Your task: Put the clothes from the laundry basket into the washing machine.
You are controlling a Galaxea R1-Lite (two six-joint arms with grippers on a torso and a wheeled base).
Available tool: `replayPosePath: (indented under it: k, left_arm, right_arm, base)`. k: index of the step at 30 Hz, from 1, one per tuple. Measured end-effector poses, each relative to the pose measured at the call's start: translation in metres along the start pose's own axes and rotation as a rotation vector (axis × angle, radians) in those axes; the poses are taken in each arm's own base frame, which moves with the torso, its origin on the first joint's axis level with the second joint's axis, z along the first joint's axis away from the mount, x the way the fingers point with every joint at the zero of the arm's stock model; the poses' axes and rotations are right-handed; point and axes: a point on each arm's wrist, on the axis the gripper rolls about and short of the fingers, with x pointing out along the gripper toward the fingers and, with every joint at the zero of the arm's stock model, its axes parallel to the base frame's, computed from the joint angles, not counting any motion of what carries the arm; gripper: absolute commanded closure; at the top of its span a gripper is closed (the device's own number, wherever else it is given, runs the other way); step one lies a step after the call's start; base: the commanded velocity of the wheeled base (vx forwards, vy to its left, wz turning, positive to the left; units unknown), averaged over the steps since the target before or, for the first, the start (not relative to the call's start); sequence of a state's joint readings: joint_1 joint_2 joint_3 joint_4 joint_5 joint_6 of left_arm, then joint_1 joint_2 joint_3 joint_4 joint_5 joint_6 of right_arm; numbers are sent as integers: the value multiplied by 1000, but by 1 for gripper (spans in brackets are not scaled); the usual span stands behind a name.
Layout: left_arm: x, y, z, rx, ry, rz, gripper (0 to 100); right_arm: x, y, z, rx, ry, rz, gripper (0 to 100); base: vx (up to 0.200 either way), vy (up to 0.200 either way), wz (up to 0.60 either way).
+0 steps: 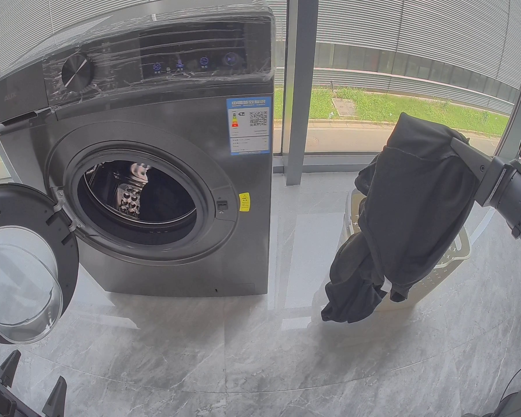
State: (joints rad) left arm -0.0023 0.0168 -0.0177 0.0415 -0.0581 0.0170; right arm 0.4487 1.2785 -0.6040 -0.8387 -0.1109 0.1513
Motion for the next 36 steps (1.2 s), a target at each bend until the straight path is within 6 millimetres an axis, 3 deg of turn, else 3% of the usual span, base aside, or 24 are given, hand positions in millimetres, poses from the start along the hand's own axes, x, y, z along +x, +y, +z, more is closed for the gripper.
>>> replayPosePath:
  k: [11, 17, 29, 36]
  left_arm:
    - [0, 0, 0, 0, 0, 0, 0]
    - [0, 0, 0, 0, 0, 0, 0]
    - [0, 0, 0, 0, 0, 0, 0]
    - [0, 0, 0, 0, 0, 1, 0]
  right_arm:
    - [0, 1, 0, 1, 0, 6, 100]
    - [0, 2, -2, 2, 8, 13, 100]
    - [-1, 3, -5, 1, 20, 22, 100]
    - [-1, 3, -6, 2, 25, 24, 100]
  base:
    - [0, 200, 0]
    - [0, 0, 0]
    - [-200, 0, 0]
    - [0, 0, 0]
